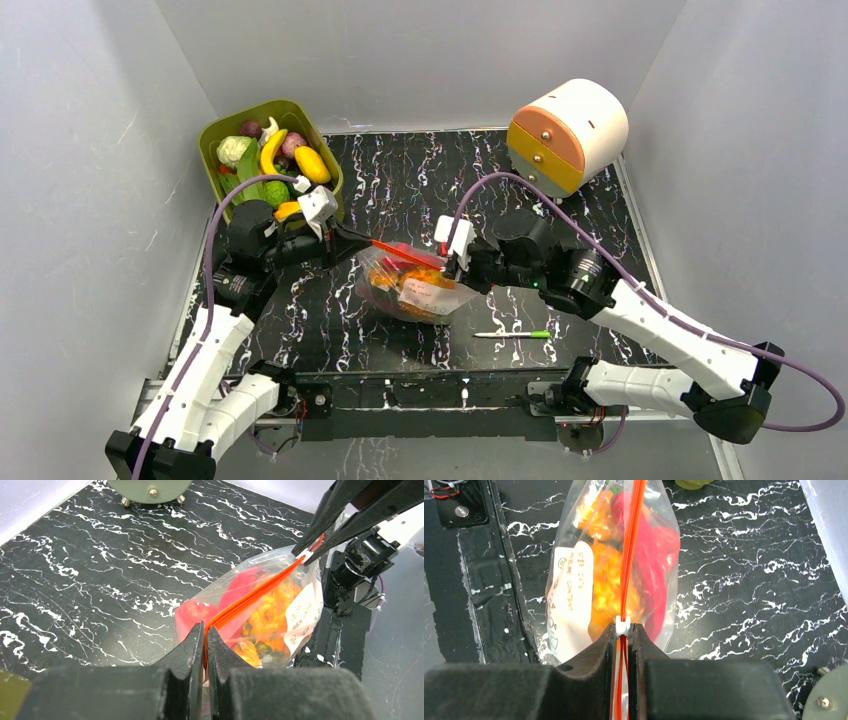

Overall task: Place the food in the zip-top bag and seal the zipper
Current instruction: Zip the zipper food storage bag at the center of the board.

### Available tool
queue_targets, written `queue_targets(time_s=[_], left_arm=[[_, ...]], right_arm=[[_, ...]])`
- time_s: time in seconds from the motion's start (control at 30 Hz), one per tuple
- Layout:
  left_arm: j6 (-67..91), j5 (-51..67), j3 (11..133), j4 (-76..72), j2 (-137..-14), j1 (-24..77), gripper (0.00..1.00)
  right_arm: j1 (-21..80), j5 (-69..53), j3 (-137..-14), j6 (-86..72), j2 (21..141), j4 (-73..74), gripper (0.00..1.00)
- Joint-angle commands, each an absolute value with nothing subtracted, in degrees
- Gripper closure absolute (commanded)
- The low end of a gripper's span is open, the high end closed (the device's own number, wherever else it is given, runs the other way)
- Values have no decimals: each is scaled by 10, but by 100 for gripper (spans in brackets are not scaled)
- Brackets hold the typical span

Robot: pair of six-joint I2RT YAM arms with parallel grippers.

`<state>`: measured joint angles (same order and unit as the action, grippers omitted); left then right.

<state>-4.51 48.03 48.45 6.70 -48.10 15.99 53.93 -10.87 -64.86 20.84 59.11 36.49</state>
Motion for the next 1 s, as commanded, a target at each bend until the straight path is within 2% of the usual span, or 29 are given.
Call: queue_targets(time_s=[0.0, 0.27, 0.63, 0.77, 0.97], left_arm=[[-61, 408, 513, 66, -464, 151, 100], [-83, 325, 545, 119, -461, 151, 100], [-89, 277, 553, 146, -458, 151, 100], [-82, 279, 550, 147, -455, 151, 100], [-82, 298, 552, 150, -437, 151, 100]], right_arm=[[535, -75, -653, 208, 558, 420, 100], [535, -25, -695, 209, 559, 501, 100], [535, 61, -743, 172, 554, 594, 100], [535, 51, -744, 150, 550, 591, 100], [535, -31, -740, 131, 534, 552, 100]])
